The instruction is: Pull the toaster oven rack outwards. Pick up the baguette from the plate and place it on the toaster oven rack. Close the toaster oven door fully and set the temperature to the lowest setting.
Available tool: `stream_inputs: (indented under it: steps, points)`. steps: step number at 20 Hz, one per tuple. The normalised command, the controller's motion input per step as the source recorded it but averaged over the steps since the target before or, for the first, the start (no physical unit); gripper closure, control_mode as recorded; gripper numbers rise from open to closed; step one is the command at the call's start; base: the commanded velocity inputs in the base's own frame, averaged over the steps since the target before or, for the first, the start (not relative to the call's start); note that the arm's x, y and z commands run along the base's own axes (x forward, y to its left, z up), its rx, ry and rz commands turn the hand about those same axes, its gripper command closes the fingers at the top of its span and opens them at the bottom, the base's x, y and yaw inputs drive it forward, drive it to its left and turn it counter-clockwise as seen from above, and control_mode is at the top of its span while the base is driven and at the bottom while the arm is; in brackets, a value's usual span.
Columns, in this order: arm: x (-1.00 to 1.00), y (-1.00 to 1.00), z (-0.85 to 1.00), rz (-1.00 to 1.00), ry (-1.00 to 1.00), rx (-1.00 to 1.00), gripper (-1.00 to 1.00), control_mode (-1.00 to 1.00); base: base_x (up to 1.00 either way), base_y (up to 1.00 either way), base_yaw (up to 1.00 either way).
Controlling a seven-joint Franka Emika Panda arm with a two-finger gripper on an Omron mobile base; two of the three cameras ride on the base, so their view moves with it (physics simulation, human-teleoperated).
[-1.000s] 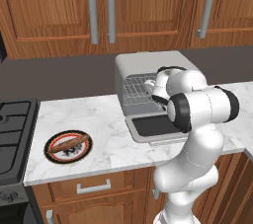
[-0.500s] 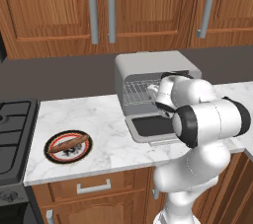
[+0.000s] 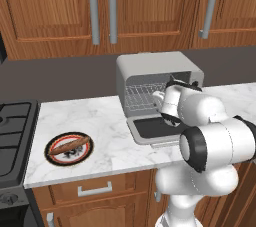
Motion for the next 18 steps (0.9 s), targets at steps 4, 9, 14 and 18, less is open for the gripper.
stream_inputs:
  steps: [4,9,14,18]
  points:
    - [-0.37,0.0,0.0,0.0,0.0,0.0,1.0,-1.0,0.0,0.0,0.0]
    - [-0.15,0.0,0.0,0.0,0.0,0.0,1.0,-1.0,0.0,0.0,0.0]
    - [0.0,0.0,0.0,0.0,0.0,0.0,1.0,-1.0,0.0,0.0,0.0]
    - [0.0,0.0,0.0,0.0,0.0,0.0,-1.0,-1.0,0.0,0.0,0.0]
